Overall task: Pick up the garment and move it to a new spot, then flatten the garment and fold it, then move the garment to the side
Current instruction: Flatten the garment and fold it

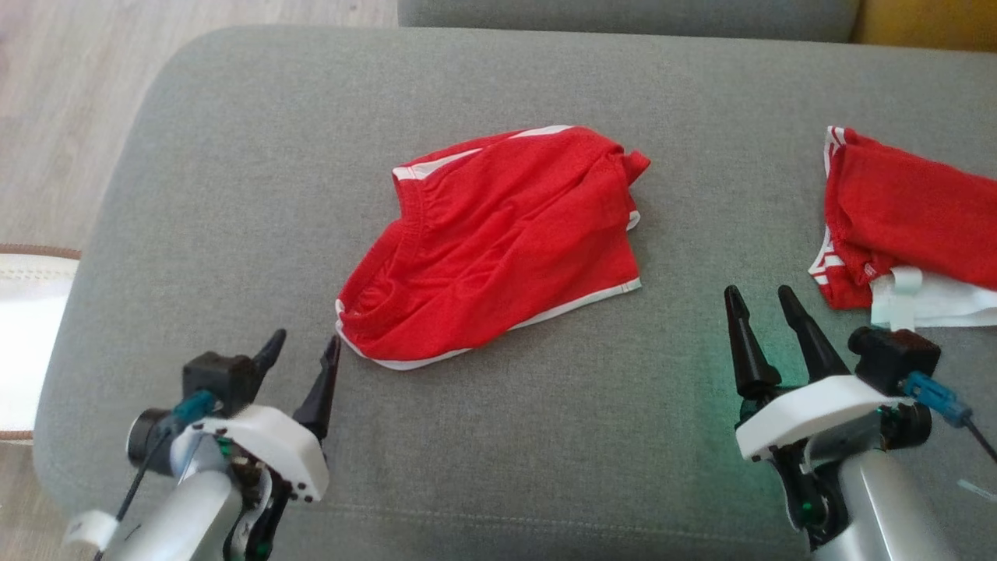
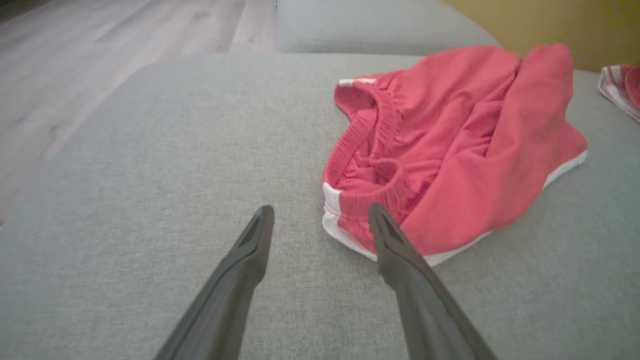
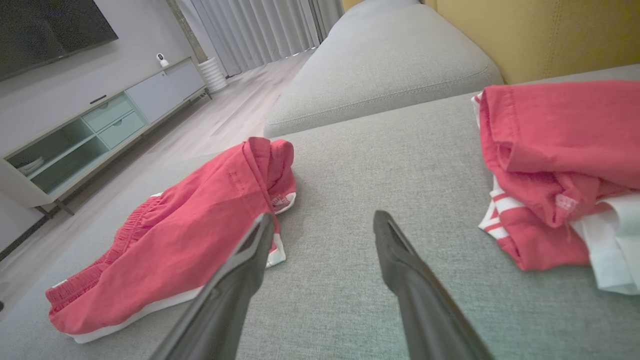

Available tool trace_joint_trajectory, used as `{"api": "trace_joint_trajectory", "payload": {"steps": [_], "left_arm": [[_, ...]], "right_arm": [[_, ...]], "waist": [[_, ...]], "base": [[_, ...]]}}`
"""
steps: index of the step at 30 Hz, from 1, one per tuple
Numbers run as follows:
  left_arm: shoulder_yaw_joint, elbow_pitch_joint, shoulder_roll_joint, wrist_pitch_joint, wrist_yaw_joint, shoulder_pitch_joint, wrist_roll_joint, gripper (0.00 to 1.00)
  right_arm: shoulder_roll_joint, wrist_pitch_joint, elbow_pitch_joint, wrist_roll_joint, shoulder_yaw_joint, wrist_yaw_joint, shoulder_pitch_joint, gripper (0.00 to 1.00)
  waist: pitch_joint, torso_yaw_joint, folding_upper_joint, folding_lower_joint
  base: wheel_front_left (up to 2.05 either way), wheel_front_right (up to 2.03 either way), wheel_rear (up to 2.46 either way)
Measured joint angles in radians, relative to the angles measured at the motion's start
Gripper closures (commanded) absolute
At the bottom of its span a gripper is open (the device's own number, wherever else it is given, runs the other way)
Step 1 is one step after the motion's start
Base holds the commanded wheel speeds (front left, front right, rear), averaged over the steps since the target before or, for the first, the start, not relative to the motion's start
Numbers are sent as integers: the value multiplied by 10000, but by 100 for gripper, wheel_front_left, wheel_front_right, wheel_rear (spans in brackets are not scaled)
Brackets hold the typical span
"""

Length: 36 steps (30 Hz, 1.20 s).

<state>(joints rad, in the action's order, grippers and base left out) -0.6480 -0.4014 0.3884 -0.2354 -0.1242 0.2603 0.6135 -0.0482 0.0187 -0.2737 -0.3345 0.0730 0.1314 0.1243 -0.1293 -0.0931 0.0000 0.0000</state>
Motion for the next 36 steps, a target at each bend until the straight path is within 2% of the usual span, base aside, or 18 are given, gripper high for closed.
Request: {"api": "trace_joint_trajectory", "payload": {"steps": [5, 16, 23, 36], "left_arm": [[-320, -612, 2, 234, 359, 453, -155, 0], [-537, -1925, -6, 238, 732, 1390, -401, 0], [-811, -2332, -148, 222, 1235, 1724, -477, 0], [-851, -3137, -464, 134, 1421, 2190, -451, 0]], "right_arm": [[0, 0, 50, 2, 2, 0, 55, 0], [0, 0, 88, 17, -81, 0, 92, 0], [0, 0, 88, 50, -153, 0, 123, 0], [0, 0, 94, 90, -159, 0, 319, 0]], "waist": [[-221, 142, 0, 0], [-525, 405, 0, 0], [-624, 497, 0, 0], [-819, 613, 0, 0]], "base": [[0, 0, 0], [0, 0, 0], [0, 0, 0], [0, 0, 0]]}}
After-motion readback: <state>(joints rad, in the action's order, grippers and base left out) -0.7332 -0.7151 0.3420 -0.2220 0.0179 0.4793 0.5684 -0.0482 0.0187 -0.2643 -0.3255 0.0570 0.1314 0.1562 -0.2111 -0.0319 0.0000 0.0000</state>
